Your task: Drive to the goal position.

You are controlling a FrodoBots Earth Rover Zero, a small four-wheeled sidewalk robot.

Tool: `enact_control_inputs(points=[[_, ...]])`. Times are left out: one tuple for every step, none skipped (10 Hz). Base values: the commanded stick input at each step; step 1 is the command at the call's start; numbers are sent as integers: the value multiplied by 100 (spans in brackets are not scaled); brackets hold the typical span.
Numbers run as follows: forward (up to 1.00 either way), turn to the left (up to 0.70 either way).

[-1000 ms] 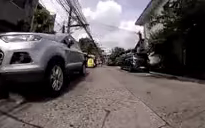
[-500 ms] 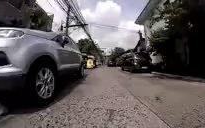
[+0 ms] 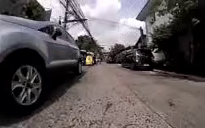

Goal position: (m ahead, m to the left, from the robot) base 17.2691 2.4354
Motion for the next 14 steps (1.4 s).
enact_control_inputs(points=[[70, 0], [70, 0], [70, 0], [70, 0], [70, 0], [70, 0], [70, 0], [70, 0], [70, 0], [70, 0], [70, 0], [70, 0], [70, 0], [70, 0]])
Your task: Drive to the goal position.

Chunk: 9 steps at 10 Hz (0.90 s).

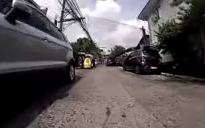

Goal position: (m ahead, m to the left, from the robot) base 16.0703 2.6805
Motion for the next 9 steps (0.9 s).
enact_control_inputs(points=[[70, 0], [70, 0], [70, 0], [70, 0], [70, 0], [70, 0], [70, 0], [70, 0], [70, 0]])
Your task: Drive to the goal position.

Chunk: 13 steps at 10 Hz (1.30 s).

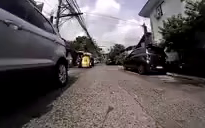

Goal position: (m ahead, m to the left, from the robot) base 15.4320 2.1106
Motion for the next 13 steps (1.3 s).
enact_control_inputs(points=[[70, 0], [70, 0], [70, 0], [70, 0], [70, 0], [70, 0], [70, 0], [70, 0], [70, 0], [70, 0], [70, 0], [70, 0], [70, 0]])
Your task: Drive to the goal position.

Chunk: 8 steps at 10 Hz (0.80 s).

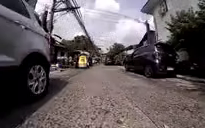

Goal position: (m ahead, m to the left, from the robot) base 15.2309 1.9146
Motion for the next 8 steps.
enact_control_inputs(points=[[70, 0], [70, 0], [70, 0], [70, 0], [70, 0], [70, 0], [70, 0], [70, 0]])
